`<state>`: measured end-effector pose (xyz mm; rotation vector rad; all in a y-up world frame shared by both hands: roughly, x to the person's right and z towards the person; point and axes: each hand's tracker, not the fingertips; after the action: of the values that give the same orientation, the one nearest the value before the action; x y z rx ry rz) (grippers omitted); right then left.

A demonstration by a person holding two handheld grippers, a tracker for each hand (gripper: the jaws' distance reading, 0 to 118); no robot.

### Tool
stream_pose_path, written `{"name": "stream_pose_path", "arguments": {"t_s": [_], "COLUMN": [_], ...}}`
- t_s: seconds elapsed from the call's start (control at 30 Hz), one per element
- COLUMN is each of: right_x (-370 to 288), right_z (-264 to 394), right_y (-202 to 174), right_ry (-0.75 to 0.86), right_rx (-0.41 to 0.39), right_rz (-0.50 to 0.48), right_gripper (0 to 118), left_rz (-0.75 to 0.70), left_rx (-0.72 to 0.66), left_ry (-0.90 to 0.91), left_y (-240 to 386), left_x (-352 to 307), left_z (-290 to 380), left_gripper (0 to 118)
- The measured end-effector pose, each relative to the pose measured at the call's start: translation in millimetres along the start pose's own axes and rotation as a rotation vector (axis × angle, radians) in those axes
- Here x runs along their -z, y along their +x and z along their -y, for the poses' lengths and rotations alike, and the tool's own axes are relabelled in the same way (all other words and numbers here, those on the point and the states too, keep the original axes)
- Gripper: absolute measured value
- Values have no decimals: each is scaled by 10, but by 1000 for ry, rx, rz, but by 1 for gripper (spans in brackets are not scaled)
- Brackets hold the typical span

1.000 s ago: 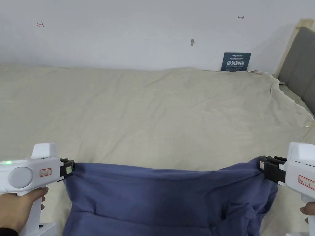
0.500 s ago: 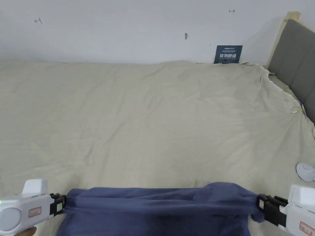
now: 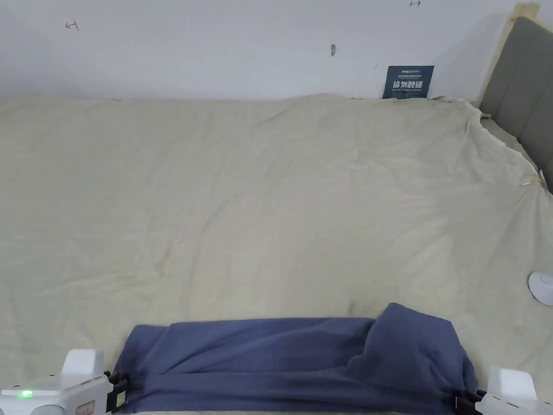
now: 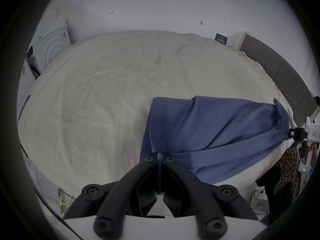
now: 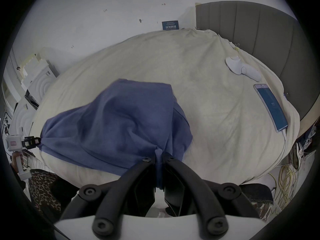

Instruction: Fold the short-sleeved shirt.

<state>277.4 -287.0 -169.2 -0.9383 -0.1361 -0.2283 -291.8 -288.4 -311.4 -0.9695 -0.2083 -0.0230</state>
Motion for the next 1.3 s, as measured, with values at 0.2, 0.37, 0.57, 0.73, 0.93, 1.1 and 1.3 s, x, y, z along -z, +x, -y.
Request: {"name": "stream_pose_path", "arguments": {"t_s": [0.2, 0.37, 0.57, 0.73, 0.93, 1.1, 1.3], "right_x": [-337, -907, -1445, -1559, -1532, -1438, -1420], "right_z": [-141, -545, -973, -1087, -1051, -1027, -1035], "right_y": [-114, -350, -735, -963, -1087, -1070, -1062], "right_ry": [69, 304, 560, 674, 729, 740, 735], "right_rx": [-1, -36, -120, -157, -152, -141, -147], "right_rz": [1, -20, 12, 61, 93, 91, 88], "right_gripper": [38, 83, 83, 82, 23, 0, 0], "left_rz": [32, 15, -18, -98, -62, -1, 15], "left_rx": [-45, -71, -59, -45, -60, -49, -9], "left_ry": [6, 197, 479, 637, 689, 693, 659], "left_y": [69, 218, 440, 646, 733, 765, 753], "left_x": [-206, -694, -1266, -1420, -1407, -1377, -1357], "left_z": [-124, -396, -804, -884, -796, -741, -795], "left_gripper": [62, 103, 103, 101, 46, 0, 0]}}
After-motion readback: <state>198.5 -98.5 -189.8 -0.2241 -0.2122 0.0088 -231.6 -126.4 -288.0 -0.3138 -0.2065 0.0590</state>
